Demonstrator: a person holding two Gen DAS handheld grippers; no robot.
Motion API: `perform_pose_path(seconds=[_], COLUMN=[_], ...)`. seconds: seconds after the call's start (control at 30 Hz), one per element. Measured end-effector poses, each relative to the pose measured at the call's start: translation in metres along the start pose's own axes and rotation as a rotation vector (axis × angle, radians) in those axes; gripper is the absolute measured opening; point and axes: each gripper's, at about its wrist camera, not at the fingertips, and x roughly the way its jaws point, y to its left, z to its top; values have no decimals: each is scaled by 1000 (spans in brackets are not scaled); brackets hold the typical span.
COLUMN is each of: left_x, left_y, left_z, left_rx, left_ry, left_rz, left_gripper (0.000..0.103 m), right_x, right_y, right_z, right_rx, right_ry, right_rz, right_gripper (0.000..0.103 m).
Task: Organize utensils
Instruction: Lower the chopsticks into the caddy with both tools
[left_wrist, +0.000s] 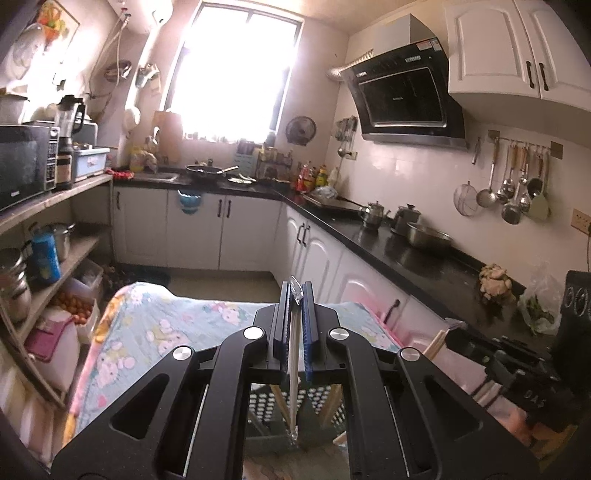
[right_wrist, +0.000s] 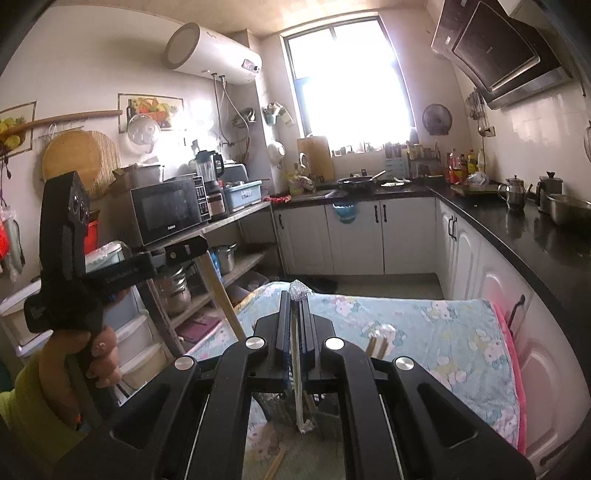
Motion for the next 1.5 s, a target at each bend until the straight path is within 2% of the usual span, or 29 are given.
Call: perform_pose_path(seconds=[0.27, 0.57, 1.5], left_x=[8, 20, 55], left_y=[16, 37, 43], left_z=[-1, -10, -65], left_rx=[-14, -48, -6], left_ry=[-11, -1, 73], left_rz=[42, 62, 81], left_gripper=[1, 1, 1], right_x=[15, 34, 95], right_y=[5, 4, -15], right_z=[15, 17, -11], right_rx=[-24, -22, -1], right_ry=[-32, -32, -4], right_rz=[-20, -41, -97], right_gripper=[4, 4, 4])
